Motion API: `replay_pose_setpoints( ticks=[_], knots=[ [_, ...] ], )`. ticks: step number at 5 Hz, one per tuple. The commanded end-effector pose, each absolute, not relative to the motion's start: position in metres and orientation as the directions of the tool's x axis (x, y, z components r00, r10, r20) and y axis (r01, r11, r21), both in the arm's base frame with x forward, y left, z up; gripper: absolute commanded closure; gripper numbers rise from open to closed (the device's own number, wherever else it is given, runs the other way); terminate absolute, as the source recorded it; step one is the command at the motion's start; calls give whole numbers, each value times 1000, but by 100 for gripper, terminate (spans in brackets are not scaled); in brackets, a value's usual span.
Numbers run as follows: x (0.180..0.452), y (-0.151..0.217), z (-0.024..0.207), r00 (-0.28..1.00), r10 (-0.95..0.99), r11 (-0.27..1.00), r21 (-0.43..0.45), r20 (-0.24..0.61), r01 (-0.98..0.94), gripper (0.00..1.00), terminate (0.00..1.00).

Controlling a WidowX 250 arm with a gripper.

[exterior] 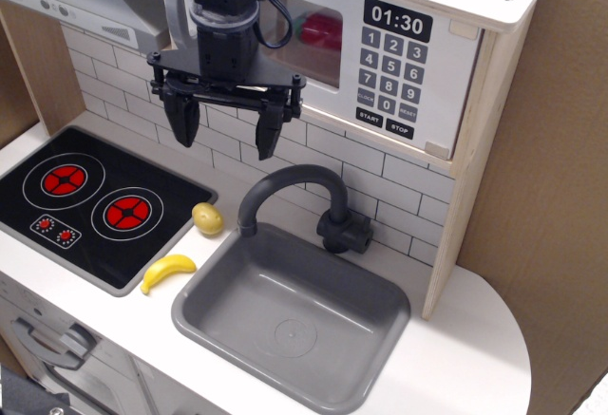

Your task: Open microwave

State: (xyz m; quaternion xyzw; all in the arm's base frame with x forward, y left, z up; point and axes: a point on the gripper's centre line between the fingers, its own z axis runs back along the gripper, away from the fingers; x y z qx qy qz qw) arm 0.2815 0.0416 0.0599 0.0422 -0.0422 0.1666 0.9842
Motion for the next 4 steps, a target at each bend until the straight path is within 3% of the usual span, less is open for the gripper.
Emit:
replay_pose_setpoints(
  ticks=[1,2,4],
  knots=[
    [281,42,60,941,324,941,69,97,-332,0,0],
    [296,79,59,943,294,948,78,156,-308,0,0],
    [326,144,64,963,197,973,89,182,-215,0,0]
  ],
)
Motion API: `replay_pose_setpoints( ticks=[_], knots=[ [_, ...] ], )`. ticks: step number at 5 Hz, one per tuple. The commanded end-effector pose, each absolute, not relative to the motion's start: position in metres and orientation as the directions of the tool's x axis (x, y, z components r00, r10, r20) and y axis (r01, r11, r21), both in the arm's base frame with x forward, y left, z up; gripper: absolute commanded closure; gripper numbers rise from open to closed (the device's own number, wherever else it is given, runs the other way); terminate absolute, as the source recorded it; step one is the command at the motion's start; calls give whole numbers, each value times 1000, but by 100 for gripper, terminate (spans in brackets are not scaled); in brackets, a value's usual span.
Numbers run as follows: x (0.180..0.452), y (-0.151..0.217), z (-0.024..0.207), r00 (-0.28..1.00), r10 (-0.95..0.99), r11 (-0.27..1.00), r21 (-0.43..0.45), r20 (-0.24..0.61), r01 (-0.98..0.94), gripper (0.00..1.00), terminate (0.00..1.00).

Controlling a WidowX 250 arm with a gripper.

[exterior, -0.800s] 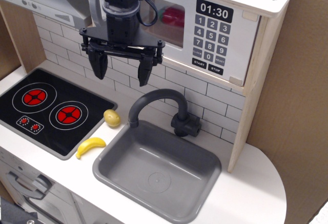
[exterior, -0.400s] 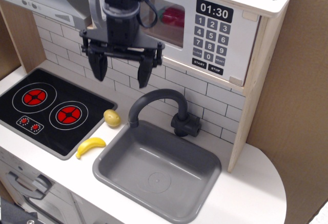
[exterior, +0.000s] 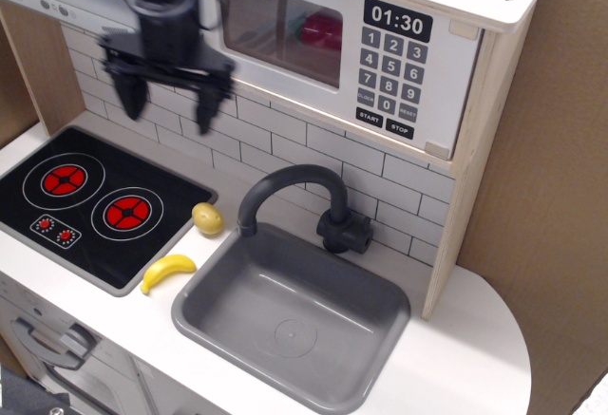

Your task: Open microwave

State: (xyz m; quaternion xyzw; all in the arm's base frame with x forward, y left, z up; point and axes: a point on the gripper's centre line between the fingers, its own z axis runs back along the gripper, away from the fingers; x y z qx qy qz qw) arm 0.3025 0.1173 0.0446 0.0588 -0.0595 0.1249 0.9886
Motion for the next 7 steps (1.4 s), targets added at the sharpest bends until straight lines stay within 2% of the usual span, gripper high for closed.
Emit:
replay_pose_setpoints(
  ticks=[1,2,4,5,7],
  knots=[
    [337,157,75,972,142,984,82,187,-160,0,0],
    [347,158,87,986,66,998,8,154,-68,0,0],
    [364,154,103,970,0,998,-54,242,13,0,0],
    [370,152,99,955,4,998,-65,296,16,0,0],
    [378,148,89,936,-10,1000,-7,352,13,0,0]
  ],
)
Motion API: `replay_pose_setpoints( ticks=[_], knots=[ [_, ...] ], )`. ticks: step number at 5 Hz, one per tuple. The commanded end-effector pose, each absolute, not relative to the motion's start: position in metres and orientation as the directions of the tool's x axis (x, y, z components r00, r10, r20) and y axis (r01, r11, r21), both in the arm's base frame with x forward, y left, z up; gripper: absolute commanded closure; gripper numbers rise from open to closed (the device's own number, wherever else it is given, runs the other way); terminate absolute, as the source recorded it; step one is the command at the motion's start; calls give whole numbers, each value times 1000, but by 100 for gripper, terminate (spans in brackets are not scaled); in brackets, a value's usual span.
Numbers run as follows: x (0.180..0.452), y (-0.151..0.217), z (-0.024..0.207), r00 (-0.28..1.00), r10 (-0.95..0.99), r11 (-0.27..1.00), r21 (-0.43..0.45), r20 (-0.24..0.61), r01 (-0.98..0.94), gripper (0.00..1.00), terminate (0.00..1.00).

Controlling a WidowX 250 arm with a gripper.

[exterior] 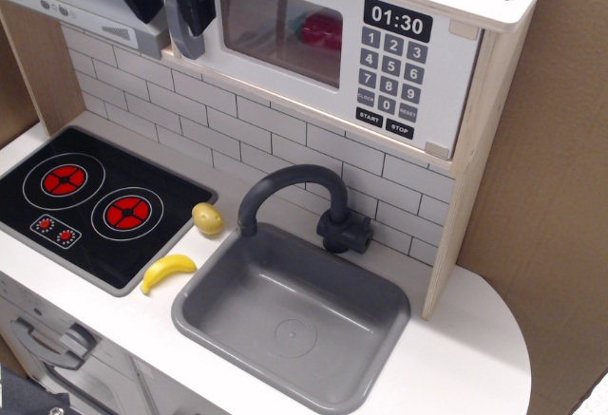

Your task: Open microwave

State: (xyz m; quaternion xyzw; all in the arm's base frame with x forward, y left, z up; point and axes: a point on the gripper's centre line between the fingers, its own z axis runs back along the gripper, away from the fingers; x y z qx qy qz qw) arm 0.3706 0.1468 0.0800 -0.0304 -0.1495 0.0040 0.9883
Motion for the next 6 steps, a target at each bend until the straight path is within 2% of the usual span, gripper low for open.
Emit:
replay_pose_setpoints(
  ticks=[1,3,4,6],
  knots=[
    [381,149,90,924,-7,1000,-11,382,12,100,0],
    [380,148,90,918,7,1000,-20,395,1,100,0],
    [362,147,93,931,8,999,-39,366,7,100,0],
    [300,133,100,964,-87,991,-78,253,110,100,0]
  ],
)
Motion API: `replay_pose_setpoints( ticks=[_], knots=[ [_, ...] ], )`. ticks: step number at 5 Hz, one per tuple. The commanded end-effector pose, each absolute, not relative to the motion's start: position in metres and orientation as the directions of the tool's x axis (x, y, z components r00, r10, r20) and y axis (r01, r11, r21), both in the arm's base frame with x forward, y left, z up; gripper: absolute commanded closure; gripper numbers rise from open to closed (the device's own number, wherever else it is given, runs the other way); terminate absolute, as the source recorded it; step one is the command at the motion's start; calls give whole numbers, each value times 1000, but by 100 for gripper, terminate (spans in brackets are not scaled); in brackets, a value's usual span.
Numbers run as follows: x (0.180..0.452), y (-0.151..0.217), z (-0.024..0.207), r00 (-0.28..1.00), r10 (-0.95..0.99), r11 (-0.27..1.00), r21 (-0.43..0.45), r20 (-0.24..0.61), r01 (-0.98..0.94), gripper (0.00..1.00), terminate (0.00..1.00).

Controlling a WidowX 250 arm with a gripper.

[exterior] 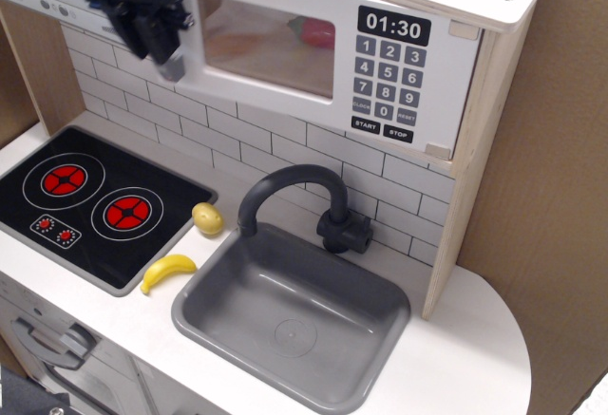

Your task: Open microwave

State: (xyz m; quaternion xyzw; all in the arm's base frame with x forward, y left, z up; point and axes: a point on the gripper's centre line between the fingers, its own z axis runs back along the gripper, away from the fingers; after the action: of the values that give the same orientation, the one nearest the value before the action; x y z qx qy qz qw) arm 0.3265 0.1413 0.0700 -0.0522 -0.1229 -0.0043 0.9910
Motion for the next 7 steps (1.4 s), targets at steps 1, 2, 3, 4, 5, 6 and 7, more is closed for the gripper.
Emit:
replay_pose_setpoints(
  ticks=[1,2,3,4,5,6,7],
  knots=[
    [267,115,109,973,-169,975,-117,157,188,0,0],
    [254,103,147,980,-161,953,-240,118,185,0,0],
    [271,101,186,989,-40,941,-327,139,84,0,0],
    [308,115,204,978,166,920,-378,128,-106,0,0],
    [327,125,190,952,252,934,-300,171,-194,0,0],
    [343,137,162,935,315,936,-214,163,-278,0,0],
    [339,140,140,938,308,949,-129,161,-289,0,0]
  ],
)
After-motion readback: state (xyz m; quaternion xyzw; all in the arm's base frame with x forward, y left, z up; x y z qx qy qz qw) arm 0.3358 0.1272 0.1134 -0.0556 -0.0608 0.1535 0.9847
